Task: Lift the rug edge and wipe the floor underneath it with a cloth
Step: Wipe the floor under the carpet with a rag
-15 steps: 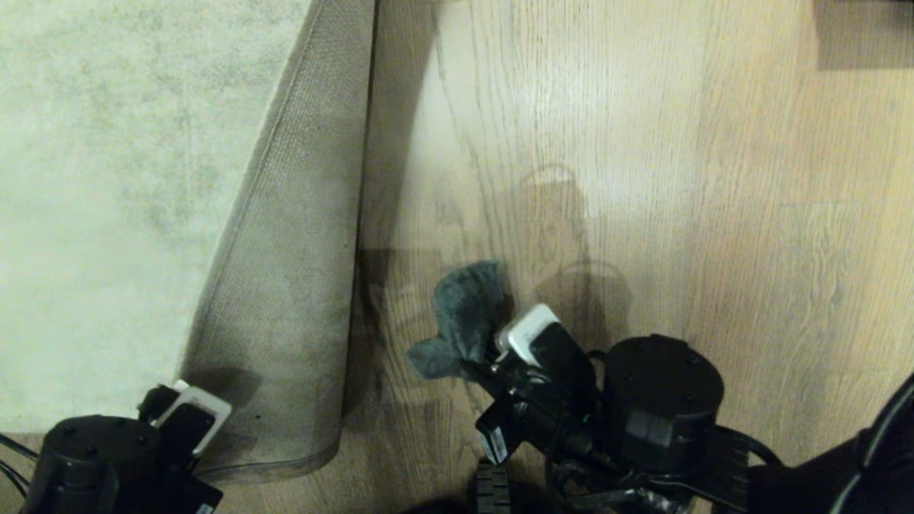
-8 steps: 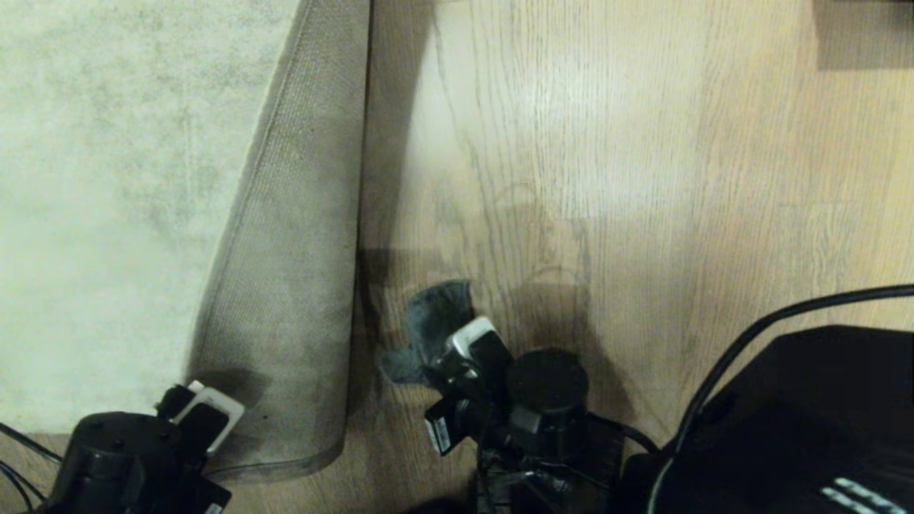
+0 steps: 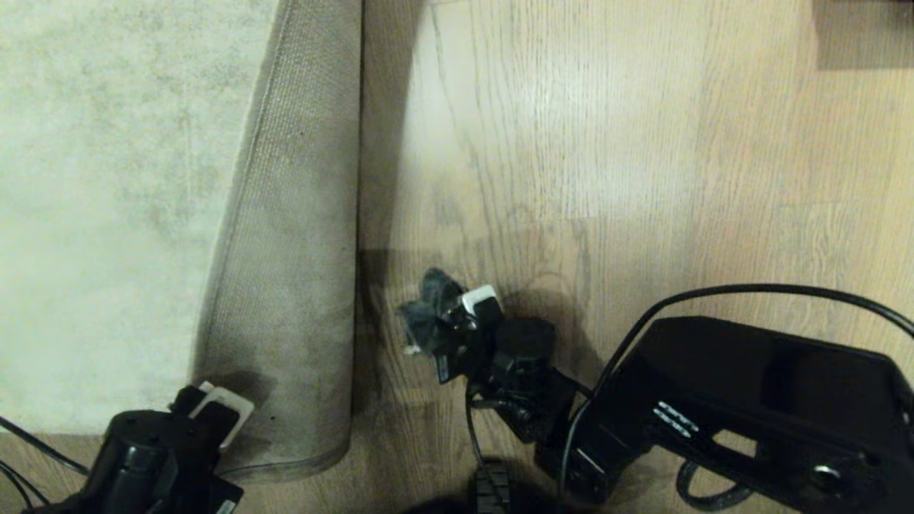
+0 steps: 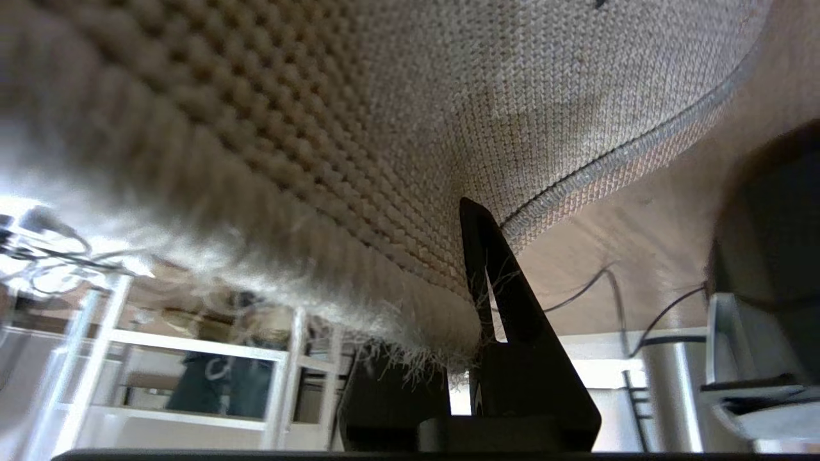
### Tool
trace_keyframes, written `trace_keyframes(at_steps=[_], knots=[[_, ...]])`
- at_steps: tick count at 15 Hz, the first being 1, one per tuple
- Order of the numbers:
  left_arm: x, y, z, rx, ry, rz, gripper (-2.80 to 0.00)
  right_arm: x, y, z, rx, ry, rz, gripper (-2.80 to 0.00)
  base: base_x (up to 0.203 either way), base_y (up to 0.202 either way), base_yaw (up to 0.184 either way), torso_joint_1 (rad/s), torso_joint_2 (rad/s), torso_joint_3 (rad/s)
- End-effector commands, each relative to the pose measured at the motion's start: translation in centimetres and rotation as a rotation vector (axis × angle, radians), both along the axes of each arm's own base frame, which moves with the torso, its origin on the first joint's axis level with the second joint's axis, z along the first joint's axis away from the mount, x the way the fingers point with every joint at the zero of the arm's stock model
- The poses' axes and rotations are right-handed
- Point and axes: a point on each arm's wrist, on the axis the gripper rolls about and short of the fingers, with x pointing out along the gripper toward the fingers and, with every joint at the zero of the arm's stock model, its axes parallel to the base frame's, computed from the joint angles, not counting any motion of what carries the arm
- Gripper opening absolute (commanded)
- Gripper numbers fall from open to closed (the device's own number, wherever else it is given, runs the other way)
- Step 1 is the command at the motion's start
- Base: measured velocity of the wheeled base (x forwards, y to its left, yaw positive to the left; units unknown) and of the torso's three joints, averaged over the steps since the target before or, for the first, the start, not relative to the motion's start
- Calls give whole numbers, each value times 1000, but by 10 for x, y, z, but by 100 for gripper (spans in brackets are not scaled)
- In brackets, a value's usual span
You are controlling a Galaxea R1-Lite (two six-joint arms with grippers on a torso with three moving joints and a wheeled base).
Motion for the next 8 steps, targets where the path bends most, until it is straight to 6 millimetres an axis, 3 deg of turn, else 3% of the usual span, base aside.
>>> trace_keyframes(at_steps=[1, 8], knots=[[7, -7, -7, -19, 0, 16, -280, 29, -11, 3, 14, -50, -64, -280, 0, 0, 0, 0, 0, 0], [23, -15, -6, -69, -80, 24, -280, 35, -32, 60, 66, -157, -113, -280, 0, 0, 0, 0, 0, 0]])
